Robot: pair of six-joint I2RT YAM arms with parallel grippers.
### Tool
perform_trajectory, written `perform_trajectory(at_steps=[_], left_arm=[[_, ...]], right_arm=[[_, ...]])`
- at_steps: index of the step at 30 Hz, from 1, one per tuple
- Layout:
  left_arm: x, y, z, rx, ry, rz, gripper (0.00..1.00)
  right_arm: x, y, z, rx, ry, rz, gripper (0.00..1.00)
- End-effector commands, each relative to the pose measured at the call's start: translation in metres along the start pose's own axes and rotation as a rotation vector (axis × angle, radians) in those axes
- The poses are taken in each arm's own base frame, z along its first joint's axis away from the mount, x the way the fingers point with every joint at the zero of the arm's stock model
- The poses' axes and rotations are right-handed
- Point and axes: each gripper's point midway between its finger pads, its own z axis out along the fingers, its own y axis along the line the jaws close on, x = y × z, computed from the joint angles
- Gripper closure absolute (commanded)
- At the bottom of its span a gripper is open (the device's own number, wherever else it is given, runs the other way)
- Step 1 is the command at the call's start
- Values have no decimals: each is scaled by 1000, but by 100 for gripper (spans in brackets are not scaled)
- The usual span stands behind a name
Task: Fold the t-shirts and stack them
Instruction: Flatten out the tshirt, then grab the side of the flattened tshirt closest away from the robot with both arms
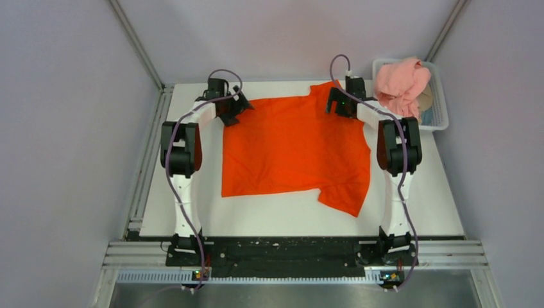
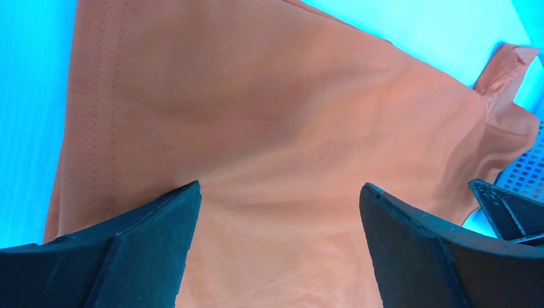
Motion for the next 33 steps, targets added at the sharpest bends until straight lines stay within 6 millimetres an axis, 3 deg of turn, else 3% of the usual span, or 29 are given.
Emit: perform_trajectory(at_steps=[1,4,7,10,11,15,17,18,22,27,33], left_arm=[[1,13,-1,-26,45,23,1],[-9,-8,-34,5,-9,65,1],[-1,-15,-69,5,-49,92,1],[23,-13,-101,3,-68,114,1],[34,-11,-110,-7,-72,120,1],[87,16,-146,-113,-108,114,1],[116,40,-160,-206,-150,106,1],[137,62,-165,-268,-150,103,1],[191,99,-190,-326,-152,76,1],[211,129,-210,-331,-179,25,2],[217,155,-212,-403,-207,8,10]], right_arm=[[1,-4,-15,13,51,-28,2],[-16,3,-57,13,-14,-53,1],[-14,8,-98,53,-59,-80,1],[13,4,-133,119,-59,-90,1],[33,-3,-141,154,-43,-82,1],[81,-11,-178,173,-40,-42,1],[100,-11,-191,128,-46,-4,1],[106,-10,-197,100,-56,10,1],[124,-14,-217,51,-100,85,1],[133,-17,-229,17,-144,133,1],[138,-21,-234,19,-160,128,1]])
